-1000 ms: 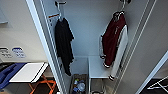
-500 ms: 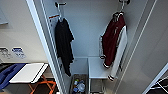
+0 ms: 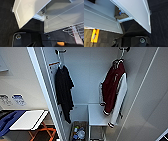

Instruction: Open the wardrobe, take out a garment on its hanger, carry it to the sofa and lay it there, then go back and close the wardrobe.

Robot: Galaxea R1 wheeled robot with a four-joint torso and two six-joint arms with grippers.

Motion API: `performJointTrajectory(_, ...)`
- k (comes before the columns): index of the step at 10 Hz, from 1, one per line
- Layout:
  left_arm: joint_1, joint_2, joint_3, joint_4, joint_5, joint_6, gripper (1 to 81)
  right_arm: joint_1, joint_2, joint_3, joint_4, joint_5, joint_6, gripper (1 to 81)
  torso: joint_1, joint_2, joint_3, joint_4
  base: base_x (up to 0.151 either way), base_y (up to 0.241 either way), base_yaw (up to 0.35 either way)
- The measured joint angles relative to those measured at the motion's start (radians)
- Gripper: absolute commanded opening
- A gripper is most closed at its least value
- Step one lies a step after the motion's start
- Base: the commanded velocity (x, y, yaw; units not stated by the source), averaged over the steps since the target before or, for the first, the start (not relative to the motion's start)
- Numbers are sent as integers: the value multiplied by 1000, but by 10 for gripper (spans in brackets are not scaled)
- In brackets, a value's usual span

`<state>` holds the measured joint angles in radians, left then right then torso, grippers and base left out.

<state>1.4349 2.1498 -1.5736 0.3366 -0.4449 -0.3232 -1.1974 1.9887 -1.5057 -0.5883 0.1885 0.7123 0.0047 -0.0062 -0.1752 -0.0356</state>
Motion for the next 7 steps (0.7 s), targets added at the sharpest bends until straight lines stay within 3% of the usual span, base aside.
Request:
performJointTrajectory(4,-46,245,-216,-94,34,-27,811,-52,254,-199,37,-25,8,811,0,0,0,0,0,0,0)
performJointTrajectory(7,-176,306,-265,-152,69,-41,811,-68,393,-319,54,-35,11,811,0,0,0,0,0,0,0)
